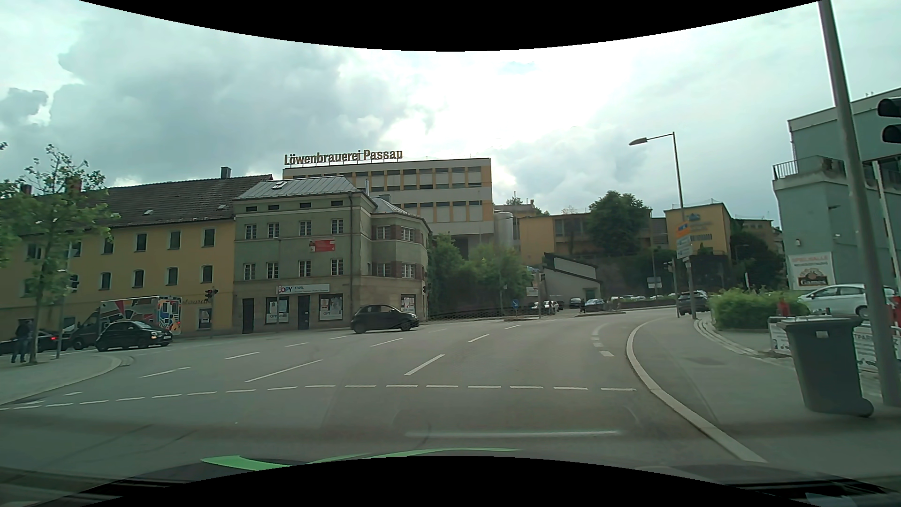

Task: Follow the waypoints while adhering to traffic rules and regulations

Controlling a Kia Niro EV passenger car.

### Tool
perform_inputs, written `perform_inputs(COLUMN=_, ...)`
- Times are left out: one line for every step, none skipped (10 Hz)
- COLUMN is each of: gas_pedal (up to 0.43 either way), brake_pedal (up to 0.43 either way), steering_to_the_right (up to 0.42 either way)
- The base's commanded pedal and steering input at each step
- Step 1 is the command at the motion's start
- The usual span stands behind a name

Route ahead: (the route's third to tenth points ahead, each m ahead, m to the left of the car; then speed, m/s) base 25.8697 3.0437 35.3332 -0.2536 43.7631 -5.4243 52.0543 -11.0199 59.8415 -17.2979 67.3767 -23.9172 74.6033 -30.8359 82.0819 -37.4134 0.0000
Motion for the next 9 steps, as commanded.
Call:
perform_inputs(gas_pedal=0.0, brake_pedal=0.348, steering_to_the_right=0.031)
perform_inputs(gas_pedal=0.0, brake_pedal=0.348, steering_to_the_right=0.031)
perform_inputs(gas_pedal=0.0, brake_pedal=0.348, steering_to_the_right=0.031)
perform_inputs(gas_pedal=0.0, brake_pedal=0.348, steering_to_the_right=0.031)
perform_inputs(gas_pedal=0.0, brake_pedal=0.348, steering_to_the_right=0.031)
perform_inputs(gas_pedal=0.0, brake_pedal=0.348, steering_to_the_right=0.031)
perform_inputs(gas_pedal=0.0, brake_pedal=0.348, steering_to_the_right=0.031)
perform_inputs(gas_pedal=0.0, brake_pedal=0.348, steering_to_the_right=0.031)
perform_inputs(gas_pedal=0.0, brake_pedal=0.348, steering_to_the_right=0.031)
